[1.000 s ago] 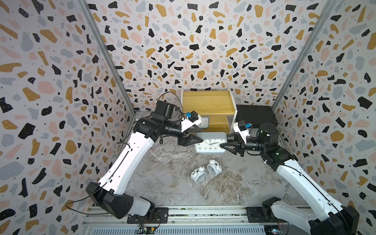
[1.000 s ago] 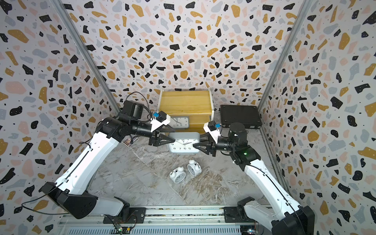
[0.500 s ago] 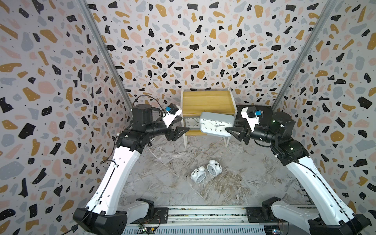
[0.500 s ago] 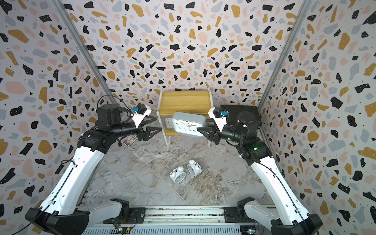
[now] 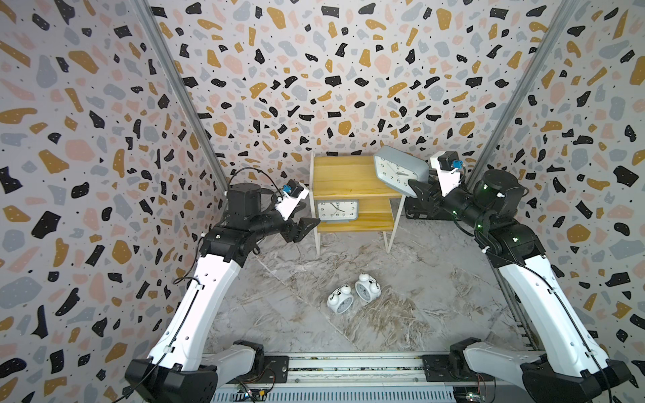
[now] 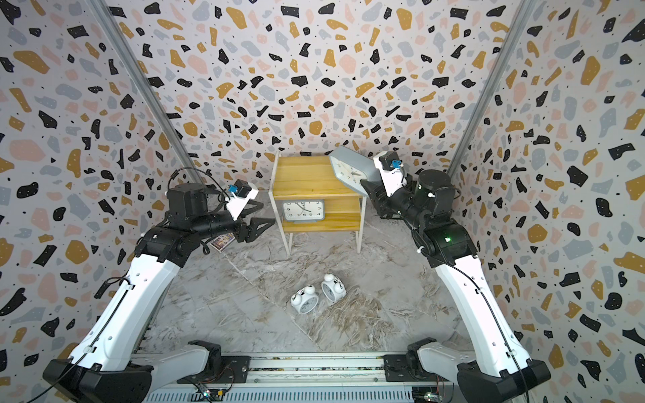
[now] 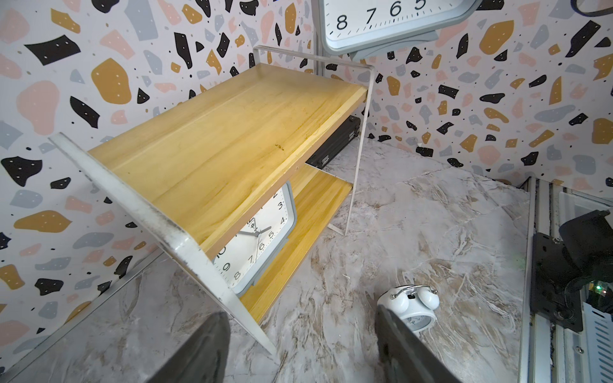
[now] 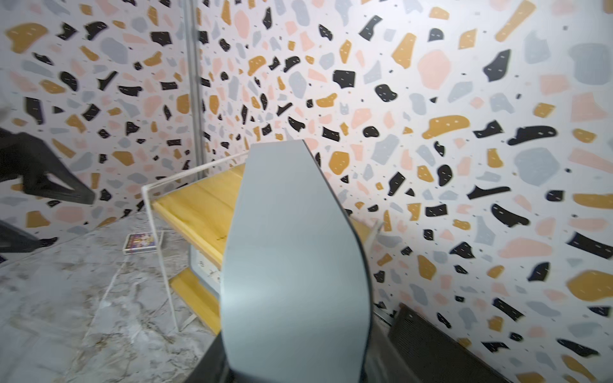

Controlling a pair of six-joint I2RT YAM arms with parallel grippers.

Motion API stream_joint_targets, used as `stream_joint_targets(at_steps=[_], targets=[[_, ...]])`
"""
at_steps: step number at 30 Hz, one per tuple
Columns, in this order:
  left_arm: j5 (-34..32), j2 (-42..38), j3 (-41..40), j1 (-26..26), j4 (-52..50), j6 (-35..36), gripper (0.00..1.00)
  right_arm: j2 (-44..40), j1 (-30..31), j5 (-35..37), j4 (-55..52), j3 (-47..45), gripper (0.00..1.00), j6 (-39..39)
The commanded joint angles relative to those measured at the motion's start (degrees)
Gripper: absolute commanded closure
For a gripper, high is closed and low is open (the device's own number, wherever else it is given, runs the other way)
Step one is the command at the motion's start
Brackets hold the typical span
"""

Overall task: Place the alarm clocks on the shelf by style
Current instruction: Pick up the alarm from the center of the board, then place the alarm on the shelf.

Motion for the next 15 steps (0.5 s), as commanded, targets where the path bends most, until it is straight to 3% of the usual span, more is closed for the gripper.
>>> stream_joint_targets(at_steps=[1, 7, 15], targets=[[-0.8, -0.3, -0.5, 0.6, 3.0, -1.2, 0.27, -0.6, -1.4, 10.1, 3.0, 3.3, 0.76, -0.9], [-0.8, 1.4, -0.2, 1.4, 4.6, -2.2, 0.27, 1.1, -5.8, 12.9, 2.5, 2.5, 0.76, 1.3], [-5.5, 4.4, -0.9, 2.3, 8.9, -6.0, 0.27, 3.5, -11.8, 6.4, 3.1, -0.7, 0.74, 5.3]])
